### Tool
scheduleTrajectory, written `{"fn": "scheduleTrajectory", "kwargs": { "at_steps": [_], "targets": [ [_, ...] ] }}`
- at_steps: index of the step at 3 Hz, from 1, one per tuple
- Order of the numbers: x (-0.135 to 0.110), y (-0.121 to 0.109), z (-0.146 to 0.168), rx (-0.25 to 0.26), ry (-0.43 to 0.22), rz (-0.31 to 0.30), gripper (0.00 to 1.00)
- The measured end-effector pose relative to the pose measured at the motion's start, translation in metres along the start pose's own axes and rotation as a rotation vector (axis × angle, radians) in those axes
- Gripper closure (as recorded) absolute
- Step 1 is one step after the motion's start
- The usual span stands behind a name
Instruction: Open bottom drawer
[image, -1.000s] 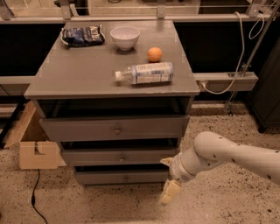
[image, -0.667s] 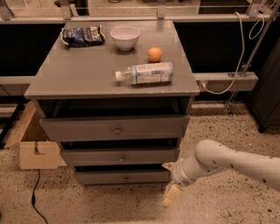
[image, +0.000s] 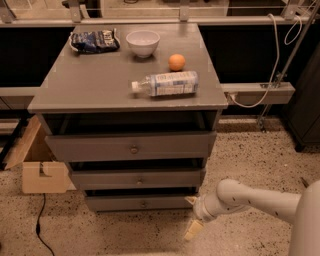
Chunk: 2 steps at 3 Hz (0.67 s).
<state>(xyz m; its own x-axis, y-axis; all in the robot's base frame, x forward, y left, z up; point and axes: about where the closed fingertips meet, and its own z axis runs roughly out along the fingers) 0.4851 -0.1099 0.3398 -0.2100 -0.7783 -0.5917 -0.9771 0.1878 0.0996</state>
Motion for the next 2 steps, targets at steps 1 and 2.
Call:
{"fn": "scheduleTrajectory", "kwargs": {
  "at_steps": [1, 2],
  "targets": [
    [0.0224, -0.0284, 0.0518, 0.0, -0.039, -0.01, 0.0],
    [0.0225, -0.0284, 0.0518, 0.0, -0.039, -0.011, 0.0]
  ]
}}
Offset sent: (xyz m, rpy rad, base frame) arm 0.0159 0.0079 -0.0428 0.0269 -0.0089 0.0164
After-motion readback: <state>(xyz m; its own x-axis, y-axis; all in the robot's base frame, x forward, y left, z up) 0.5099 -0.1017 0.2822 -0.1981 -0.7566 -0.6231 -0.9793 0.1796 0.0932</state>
